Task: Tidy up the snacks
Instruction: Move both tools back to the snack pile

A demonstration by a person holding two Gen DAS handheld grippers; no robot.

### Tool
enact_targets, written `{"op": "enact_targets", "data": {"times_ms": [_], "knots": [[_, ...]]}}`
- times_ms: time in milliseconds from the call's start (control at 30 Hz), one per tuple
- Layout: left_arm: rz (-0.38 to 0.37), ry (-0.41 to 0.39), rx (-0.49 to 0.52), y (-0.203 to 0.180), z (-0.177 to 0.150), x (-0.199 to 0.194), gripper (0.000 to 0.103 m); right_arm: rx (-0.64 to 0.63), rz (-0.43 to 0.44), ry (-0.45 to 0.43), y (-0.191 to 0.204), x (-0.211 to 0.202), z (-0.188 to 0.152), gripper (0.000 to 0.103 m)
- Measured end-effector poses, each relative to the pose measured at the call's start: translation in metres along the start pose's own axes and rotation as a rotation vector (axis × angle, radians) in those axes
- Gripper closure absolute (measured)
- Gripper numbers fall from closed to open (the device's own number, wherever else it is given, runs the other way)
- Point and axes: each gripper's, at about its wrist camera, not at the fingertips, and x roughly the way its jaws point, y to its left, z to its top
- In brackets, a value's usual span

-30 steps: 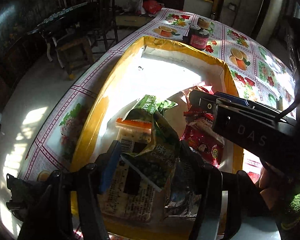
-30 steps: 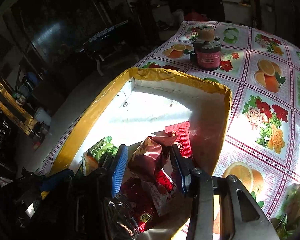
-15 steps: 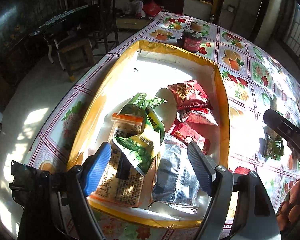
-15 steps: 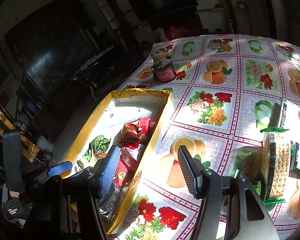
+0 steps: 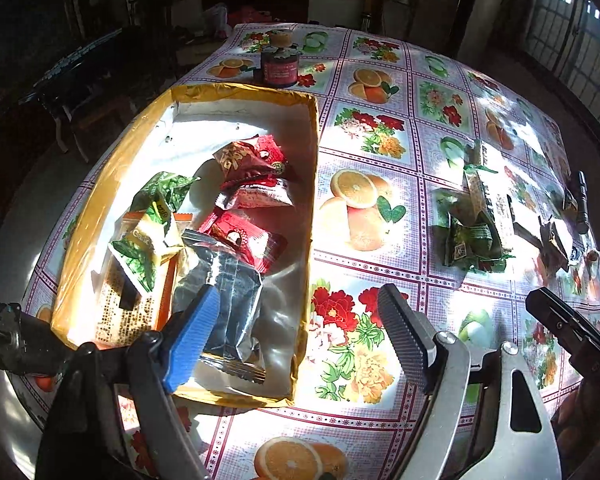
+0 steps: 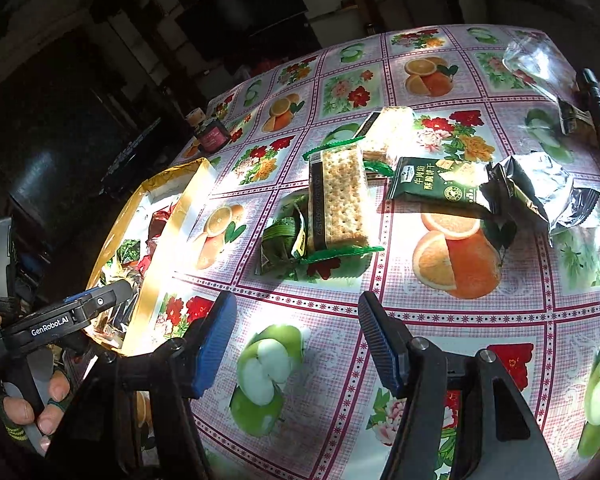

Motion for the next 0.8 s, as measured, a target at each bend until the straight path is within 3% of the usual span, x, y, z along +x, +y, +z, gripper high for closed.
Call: {"op": "enact_targets", "data": {"times_ms": [433, 600, 800], "knots": [[-0.020, 0.008, 0.151, -0.062, -0.005, 0.004, 0.021, 0.077, -0.048, -0.044, -0.049, -0.032, -0.011, 0.040], [-0.019, 0.022, 0.263, -0.089, 0.008, 0.024, 0.021, 0.076, -0.092, -0.065, -0.064, -0.042, -0.007, 0.040], [-0.074, 0.045, 0.441, -0.126, 0.026, 0.048, 0.021, 0.046, -0.198, -0.103, -0.093, -0.055, 0.018, 0.039]]}}
